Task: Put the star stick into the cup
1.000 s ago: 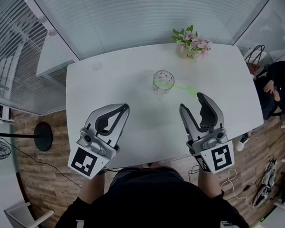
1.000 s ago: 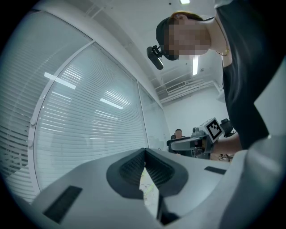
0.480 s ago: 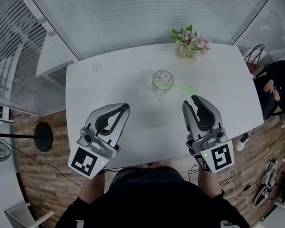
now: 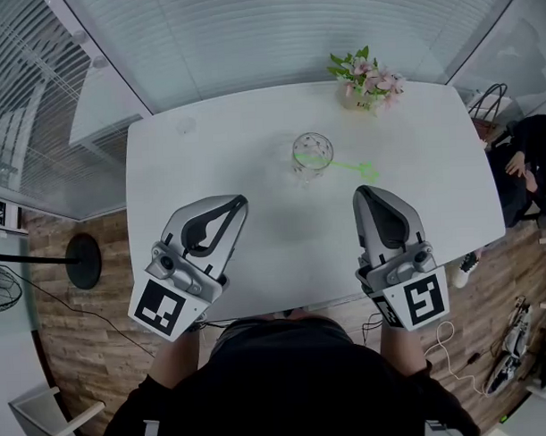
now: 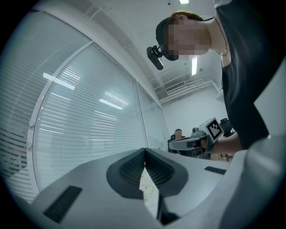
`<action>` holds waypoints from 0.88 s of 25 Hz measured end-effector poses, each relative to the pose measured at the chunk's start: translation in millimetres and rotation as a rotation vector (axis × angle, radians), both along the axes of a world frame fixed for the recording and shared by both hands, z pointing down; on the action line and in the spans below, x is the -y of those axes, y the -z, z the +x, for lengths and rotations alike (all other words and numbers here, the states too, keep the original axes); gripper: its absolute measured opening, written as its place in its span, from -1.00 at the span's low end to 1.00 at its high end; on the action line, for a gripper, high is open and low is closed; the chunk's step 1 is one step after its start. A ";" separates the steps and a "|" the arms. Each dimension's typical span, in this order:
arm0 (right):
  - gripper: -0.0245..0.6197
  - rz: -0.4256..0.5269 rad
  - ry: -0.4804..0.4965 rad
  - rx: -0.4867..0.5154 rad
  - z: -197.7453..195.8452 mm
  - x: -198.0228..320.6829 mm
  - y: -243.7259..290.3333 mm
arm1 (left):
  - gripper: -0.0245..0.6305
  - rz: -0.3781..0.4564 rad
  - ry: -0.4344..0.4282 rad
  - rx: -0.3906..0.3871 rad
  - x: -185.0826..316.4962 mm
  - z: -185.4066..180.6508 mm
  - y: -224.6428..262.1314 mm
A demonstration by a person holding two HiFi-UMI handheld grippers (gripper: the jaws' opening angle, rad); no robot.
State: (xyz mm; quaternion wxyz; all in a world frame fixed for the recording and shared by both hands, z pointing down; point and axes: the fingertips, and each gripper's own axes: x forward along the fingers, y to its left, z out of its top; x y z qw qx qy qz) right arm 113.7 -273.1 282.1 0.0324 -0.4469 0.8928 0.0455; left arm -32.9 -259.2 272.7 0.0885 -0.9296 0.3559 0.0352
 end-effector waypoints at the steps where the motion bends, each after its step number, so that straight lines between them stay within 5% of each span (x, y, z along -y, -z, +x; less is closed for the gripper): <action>1: -0.90 0.002 0.000 -0.001 -0.2 -0.3 0.1 | -0.88 0.001 0.000 0.000 -0.1 0.1 0.1; 22: -0.91 0.017 0.006 -0.016 -5.5 -1.8 5.6 | -0.88 0.001 -0.004 -0.002 3.7 -3.2 -0.8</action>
